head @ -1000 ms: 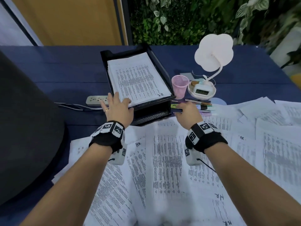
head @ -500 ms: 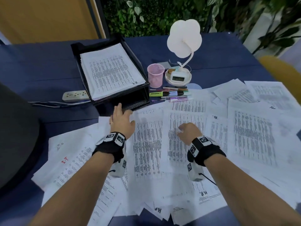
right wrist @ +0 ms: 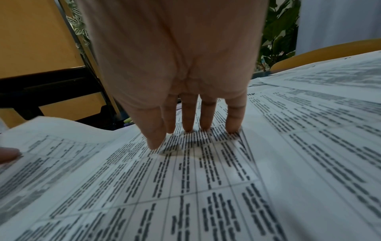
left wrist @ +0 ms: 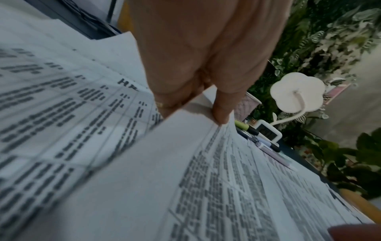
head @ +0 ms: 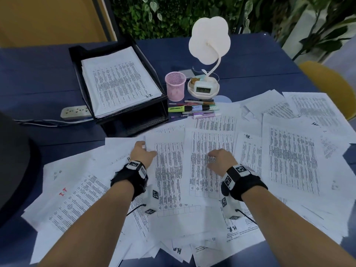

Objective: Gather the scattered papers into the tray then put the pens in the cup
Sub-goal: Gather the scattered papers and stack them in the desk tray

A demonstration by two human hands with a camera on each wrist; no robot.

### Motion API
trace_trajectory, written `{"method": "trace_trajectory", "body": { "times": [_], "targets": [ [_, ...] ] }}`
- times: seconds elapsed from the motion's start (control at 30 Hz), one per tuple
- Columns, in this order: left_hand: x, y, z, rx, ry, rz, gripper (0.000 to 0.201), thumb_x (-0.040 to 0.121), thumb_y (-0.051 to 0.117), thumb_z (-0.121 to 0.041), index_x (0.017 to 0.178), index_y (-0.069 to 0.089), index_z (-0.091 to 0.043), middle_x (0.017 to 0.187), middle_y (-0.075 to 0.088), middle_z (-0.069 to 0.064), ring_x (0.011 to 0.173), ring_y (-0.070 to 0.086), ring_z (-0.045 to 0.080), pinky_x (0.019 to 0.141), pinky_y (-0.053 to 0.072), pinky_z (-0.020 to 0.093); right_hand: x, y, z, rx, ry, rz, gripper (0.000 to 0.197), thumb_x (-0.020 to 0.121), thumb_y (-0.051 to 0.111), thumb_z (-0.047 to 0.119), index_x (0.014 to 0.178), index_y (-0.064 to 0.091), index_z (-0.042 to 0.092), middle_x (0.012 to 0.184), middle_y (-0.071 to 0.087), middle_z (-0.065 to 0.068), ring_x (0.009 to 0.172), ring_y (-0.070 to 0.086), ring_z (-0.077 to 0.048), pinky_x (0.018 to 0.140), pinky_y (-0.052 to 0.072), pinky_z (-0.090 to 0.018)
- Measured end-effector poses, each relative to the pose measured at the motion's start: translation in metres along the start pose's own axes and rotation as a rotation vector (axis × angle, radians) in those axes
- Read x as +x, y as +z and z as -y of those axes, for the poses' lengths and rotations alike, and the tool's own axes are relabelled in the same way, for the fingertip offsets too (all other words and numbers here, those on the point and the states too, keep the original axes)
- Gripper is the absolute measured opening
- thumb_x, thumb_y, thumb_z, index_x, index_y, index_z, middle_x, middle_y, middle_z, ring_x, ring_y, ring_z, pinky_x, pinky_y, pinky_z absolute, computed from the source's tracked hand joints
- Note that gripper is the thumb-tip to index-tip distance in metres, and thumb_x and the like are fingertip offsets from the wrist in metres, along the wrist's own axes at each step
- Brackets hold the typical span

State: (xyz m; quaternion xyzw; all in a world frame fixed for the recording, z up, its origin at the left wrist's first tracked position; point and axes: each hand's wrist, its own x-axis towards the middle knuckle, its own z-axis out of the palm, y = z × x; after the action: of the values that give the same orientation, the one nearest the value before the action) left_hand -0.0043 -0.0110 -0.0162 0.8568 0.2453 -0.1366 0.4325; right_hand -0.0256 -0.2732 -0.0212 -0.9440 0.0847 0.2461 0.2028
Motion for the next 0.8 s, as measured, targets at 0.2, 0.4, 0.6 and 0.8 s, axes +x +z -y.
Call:
{"method": "trace_trajectory", "body": {
  "times": [0.2, 0.4, 0.6, 0.8],
  "targets": [
    [0.000, 0.022, -0.013, -0.003, 0.060, 0.126, 0.056, 0.095, 0.054, -0.020, 0.144, 0.033, -0.003, 0.146, 0.041, 0.013, 0.132, 0.041, 0.030, 0.108, 0.035, 0.035, 0.006, -0.004, -0.002, 0.073, 0.017, -0.044, 0.039, 0.087, 0.059, 0.021, 0.126, 0.057, 0.021, 0.130, 0.057, -0.004, 0.108, 0.059, -0.024, 0.092, 0.051, -0.035],
    [0.008, 0.037, -0.026, -0.071, 0.087, 0.122, 0.046, 0.097, 0.048, -0.018, 0.141, 0.036, -0.009, 0.138, 0.049, 0.011, 0.120, 0.050, 0.029, 0.094, 0.042, 0.029, 0.016, -0.014, 0.000, -0.043, 0.106, -0.083, 0.039, 0.086, 0.061, 0.030, 0.125, 0.057, 0.029, 0.129, 0.051, -0.005, 0.118, 0.049, -0.029, 0.097, 0.046, -0.047],
    [0.011, 0.058, -0.040, -0.008, 0.072, 0.281, 0.071, 0.095, 0.054, -0.028, 0.151, 0.013, -0.013, 0.151, 0.033, 0.009, 0.133, 0.039, 0.027, 0.106, 0.034, 0.031, 0.028, -0.020, -0.007, -0.067, 0.155, -0.052, 0.046, 0.085, 0.065, 0.028, 0.128, 0.052, 0.036, 0.135, 0.046, -0.001, 0.127, 0.039, -0.026, 0.100, 0.042, -0.049],
    [0.013, 0.075, -0.049, 0.001, 0.085, 0.256, 0.095, 0.079, 0.076, -0.020, 0.150, 0.014, -0.009, 0.149, 0.035, 0.011, 0.135, 0.037, 0.028, 0.106, 0.035, 0.034, 0.034, -0.021, -0.011, -0.062, 0.184, -0.103, 0.057, 0.076, 0.072, 0.042, 0.127, 0.050, 0.033, 0.131, 0.044, -0.005, 0.124, 0.039, -0.026, 0.095, 0.046, -0.049]
  ]
}}
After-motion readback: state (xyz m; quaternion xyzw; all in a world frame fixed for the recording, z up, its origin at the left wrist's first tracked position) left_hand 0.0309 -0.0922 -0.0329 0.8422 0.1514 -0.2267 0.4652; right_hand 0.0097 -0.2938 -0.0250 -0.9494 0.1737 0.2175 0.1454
